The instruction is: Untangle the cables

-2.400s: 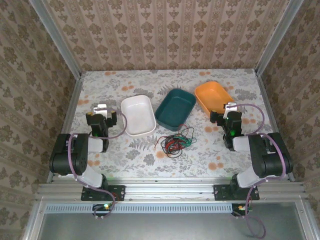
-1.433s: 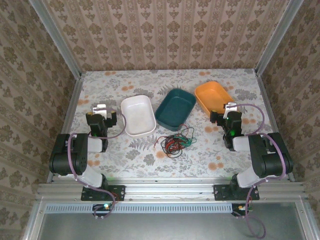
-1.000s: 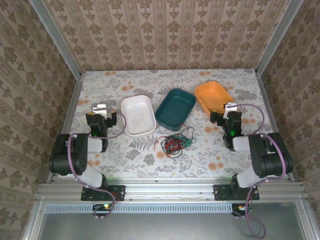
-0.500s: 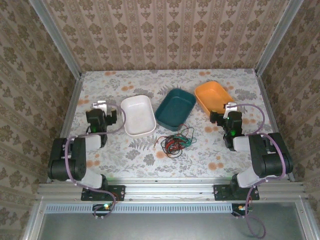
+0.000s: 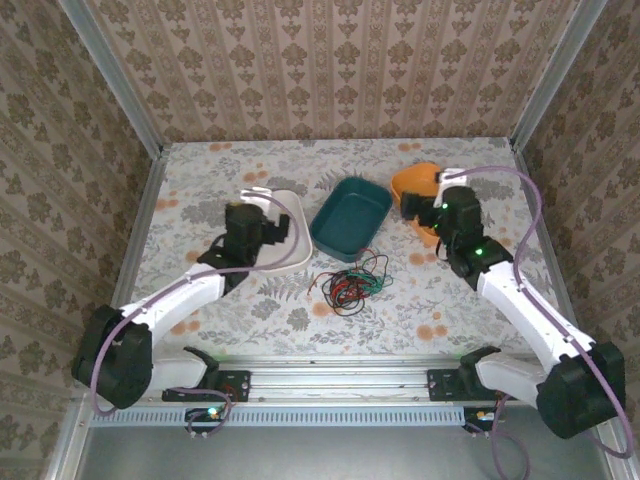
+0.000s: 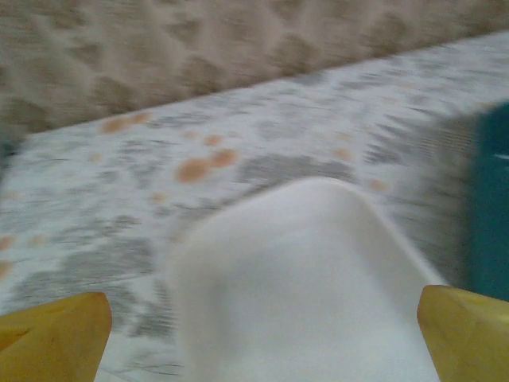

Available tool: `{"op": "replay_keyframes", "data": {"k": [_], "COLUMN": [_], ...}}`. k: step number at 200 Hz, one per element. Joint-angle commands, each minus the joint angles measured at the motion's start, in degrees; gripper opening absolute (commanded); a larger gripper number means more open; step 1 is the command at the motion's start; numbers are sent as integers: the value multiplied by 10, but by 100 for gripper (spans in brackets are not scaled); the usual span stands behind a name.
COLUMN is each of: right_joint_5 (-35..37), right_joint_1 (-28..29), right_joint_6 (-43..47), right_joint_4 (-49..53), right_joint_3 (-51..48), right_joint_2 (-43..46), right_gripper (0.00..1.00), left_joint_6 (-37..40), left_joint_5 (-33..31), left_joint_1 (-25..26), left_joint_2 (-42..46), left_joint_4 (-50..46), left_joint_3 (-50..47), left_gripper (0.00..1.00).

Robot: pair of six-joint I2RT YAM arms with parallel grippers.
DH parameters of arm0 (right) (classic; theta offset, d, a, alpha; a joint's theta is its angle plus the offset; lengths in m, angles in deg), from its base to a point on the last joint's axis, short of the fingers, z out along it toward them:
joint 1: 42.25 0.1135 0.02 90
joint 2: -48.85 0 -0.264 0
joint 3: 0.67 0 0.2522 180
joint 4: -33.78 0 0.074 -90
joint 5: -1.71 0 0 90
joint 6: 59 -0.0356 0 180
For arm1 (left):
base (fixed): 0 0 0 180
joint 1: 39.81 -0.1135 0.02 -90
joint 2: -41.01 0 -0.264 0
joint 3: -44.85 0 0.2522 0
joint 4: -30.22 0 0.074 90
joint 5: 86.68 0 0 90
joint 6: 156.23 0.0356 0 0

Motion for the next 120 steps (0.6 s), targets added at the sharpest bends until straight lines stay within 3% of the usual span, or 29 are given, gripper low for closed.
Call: {"op": "replay_keyframes", "data": {"k": [1, 37, 91, 120], "right_joint_5": [1, -63, -123, -139], "right_joint_1": [59, 117, 117, 116], "right_joint_6": [-32, -66, -66, -63], "right_joint_4": [164, 209, 228, 239], "right_joint_3": [0, 7, 35, 60], "right_joint_2": [-11, -38, -106, -152], "right_gripper": [96, 93, 78, 76], "left_joint_6": [-58, -39, -36, -36], "left_joint_5": [17, 110, 235, 250], "left_joint_1": [67, 150, 179, 193], "left_joint_2": [-13, -66, -107, -143], "left_joint_4": [-31, -49, -74, -75], "left_joint_3": [5, 47, 56, 68], "left_gripper": [100, 100, 100, 100]}}
